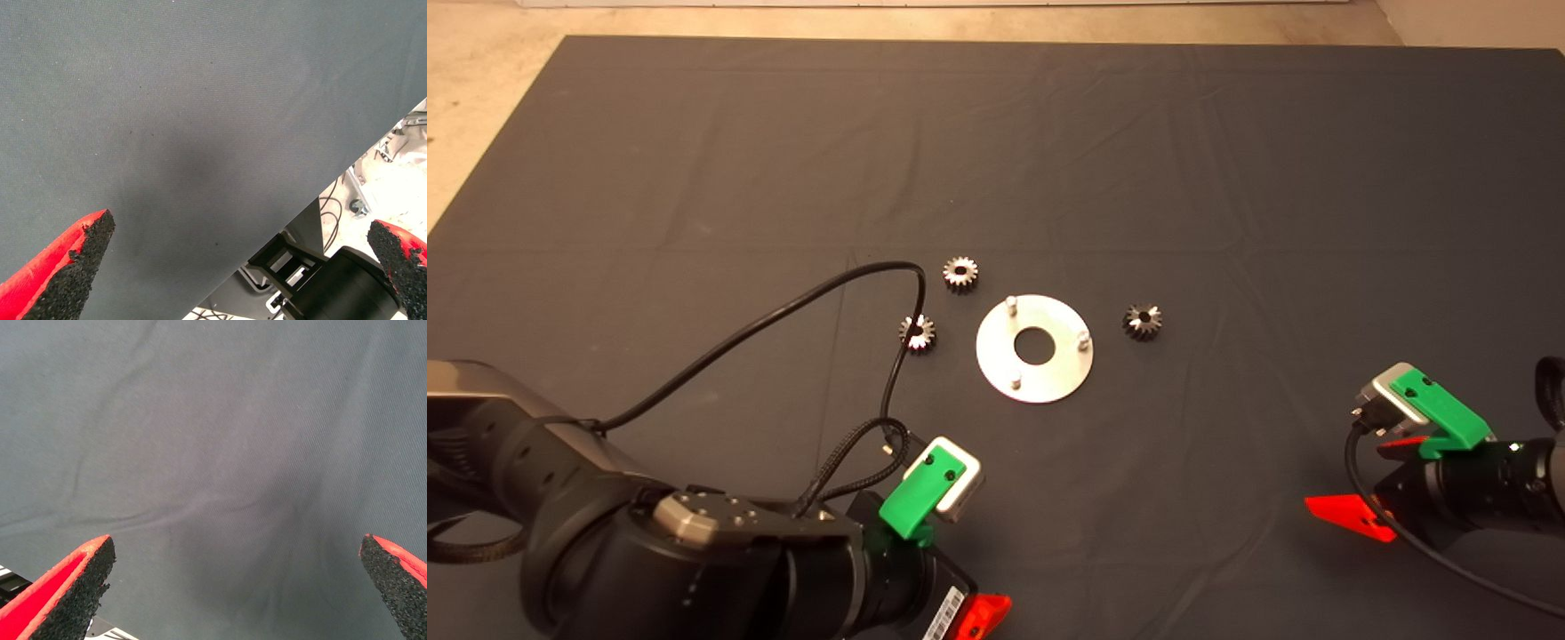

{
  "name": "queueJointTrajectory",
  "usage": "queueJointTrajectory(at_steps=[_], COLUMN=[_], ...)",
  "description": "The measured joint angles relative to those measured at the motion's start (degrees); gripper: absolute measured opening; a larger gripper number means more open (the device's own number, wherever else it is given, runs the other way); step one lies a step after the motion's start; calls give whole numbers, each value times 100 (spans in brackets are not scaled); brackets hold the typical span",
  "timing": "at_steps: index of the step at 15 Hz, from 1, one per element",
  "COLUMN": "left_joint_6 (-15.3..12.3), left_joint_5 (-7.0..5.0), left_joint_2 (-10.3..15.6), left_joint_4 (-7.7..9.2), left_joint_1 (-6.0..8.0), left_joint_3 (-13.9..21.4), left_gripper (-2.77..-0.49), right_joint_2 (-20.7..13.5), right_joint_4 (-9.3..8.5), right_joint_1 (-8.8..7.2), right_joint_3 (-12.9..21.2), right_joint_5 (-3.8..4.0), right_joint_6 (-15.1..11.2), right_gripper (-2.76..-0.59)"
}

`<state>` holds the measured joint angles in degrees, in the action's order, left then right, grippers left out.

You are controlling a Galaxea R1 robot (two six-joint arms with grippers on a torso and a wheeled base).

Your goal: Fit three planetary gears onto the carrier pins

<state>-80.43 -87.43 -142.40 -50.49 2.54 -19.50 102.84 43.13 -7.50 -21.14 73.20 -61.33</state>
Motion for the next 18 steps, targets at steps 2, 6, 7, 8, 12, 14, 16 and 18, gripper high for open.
queueJointTrajectory(at_steps=[2,6,7,8,12,14,16,18], left_joint_6=[12,15,15,15,15,15,15,15], left_joint_5=[-2,-4,-2,-5,0,-2,0,-5], left_joint_2=[-7,-29,-42,-66,-232,-258,-302,-358], left_joint_4=[-2,-13,-13,-13,-16,-14,-16,-16], left_joint_1=[-34,-33,-33,-33,-33,-33,-33,-34], left_joint_3=[0,0,0,0,0,0,0,0], left_gripper=[-51,-51,-51,-51,-51,-51,-51,-51], right_joint_2=[-17,-30,-28,-28,22,50,212,462], right_joint_4=[0,39,39,39,124,275,362,386], right_joint_1=[0,1,1,2,4,4,4,1], right_joint_3=[0,0,0,-2,-7,-69,-292,-600], right_joint_5=[5,4,0,2,-157,-162,-157,-154], right_joint_6=[0,0,0,0,-29,-69,-160,-204], right_gripper=[-61,-61,-61,-61,-61,-61,-61,-61])
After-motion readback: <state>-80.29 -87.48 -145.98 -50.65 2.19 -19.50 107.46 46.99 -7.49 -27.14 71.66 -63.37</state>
